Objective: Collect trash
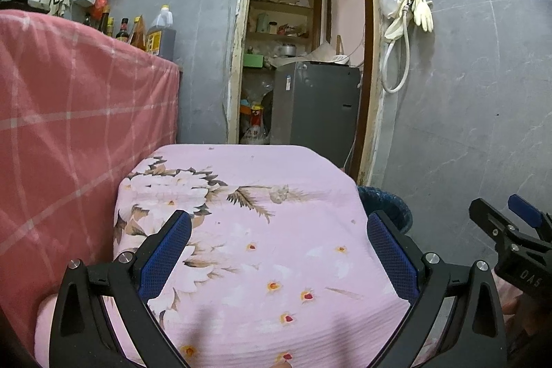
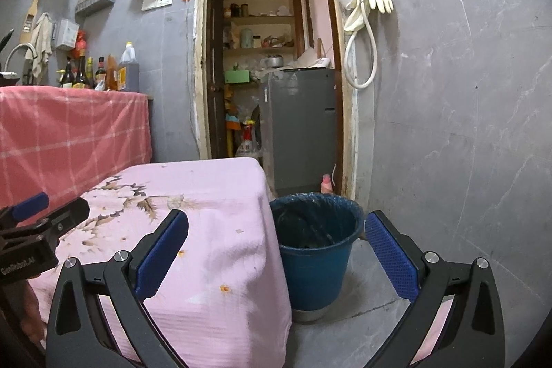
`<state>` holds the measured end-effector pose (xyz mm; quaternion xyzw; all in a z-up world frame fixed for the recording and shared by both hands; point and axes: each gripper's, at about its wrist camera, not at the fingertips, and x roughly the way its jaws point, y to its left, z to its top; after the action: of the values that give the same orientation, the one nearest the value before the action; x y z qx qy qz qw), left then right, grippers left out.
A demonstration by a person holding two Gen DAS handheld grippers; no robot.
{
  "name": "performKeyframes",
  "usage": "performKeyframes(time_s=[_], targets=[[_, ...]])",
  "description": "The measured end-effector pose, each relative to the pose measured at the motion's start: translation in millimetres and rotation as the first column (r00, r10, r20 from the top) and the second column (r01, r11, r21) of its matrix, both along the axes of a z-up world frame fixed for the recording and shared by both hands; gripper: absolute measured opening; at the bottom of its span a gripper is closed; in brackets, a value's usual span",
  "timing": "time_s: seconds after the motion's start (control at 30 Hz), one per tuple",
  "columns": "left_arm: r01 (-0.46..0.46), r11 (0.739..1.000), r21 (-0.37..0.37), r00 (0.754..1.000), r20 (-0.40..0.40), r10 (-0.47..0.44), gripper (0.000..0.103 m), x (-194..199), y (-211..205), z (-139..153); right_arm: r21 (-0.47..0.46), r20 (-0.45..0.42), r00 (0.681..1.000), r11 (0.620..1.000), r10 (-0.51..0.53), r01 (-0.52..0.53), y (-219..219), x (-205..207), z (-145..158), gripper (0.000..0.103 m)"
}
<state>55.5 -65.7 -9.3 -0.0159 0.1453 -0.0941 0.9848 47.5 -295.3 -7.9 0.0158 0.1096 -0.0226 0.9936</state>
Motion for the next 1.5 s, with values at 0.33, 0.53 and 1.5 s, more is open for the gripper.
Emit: performKeyframes(time_s=[0.33, 0.53, 1.5], targets=[[-0.013, 1.000, -0.002, 1.000, -0.015, 0.013, 0.100, 0.5, 5.6, -8.6, 0.010, -0.006, 1.000, 1.000, -0.016, 0.016, -6.2, -0.4, -4.2, 0.103], [-0.015, 1.000, -0.001, 1.000, -0.015, 0.015, 0.100, 0.6, 7.1, -8.6, 0.009, -0.005, 1.000, 1.000, -0.014, 0.014, -6.2, -0.4, -4.1, 0.103], [-0.018, 1.000, -0.003, 1.000, -0.013, 0.018, 0.100, 0.9, 7.6, -8.9, 0.013, 0.001, 1.000, 1.000, -0.019, 0.019, -5.5, -2.2, -0.6, 0.103]])
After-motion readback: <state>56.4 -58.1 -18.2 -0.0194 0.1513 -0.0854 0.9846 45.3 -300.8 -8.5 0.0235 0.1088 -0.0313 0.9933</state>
